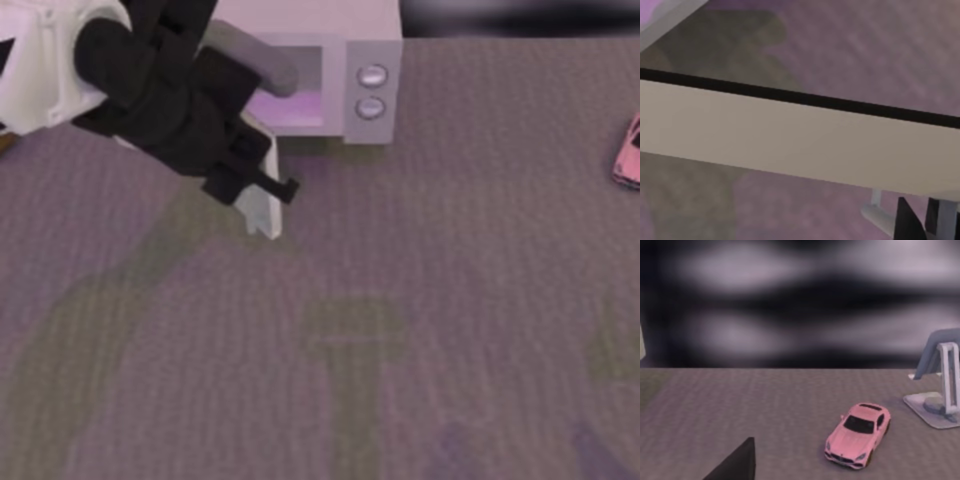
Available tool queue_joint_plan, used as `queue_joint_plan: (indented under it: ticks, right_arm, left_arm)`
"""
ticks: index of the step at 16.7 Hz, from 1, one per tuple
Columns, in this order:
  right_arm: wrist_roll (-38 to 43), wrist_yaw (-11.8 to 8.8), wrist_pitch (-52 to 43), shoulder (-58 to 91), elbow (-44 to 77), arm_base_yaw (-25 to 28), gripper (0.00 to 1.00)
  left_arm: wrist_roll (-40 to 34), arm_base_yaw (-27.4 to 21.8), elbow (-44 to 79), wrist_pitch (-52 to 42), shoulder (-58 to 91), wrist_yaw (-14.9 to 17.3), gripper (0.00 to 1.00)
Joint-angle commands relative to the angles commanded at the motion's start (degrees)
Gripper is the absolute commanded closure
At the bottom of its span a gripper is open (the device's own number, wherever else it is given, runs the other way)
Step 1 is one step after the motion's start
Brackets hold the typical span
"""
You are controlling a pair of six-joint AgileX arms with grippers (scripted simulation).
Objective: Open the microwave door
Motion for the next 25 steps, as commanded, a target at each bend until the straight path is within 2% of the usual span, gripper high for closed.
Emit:
queue_joint_plan:
  ticks: [15, 18, 25]
  right_arm:
    - [0.0, 0.0, 0.0, 0.0, 0.0, 0.0, 0.00]
    - [0.0, 0.0, 0.0, 0.0, 0.0, 0.0, 0.00]
    - [0.0, 0.0, 0.0, 0.0, 0.0, 0.0, 0.00]
  left_arm:
    - [0.0, 0.0, 0.0, 0.0, 0.0, 0.0, 1.00]
    - [0.7, 0.0, -0.3, -0.1, -0.1, 0.7, 1.00]
    - [9.1, 3.6, -2.4, -1.5, -2.3, 4.9, 1.00]
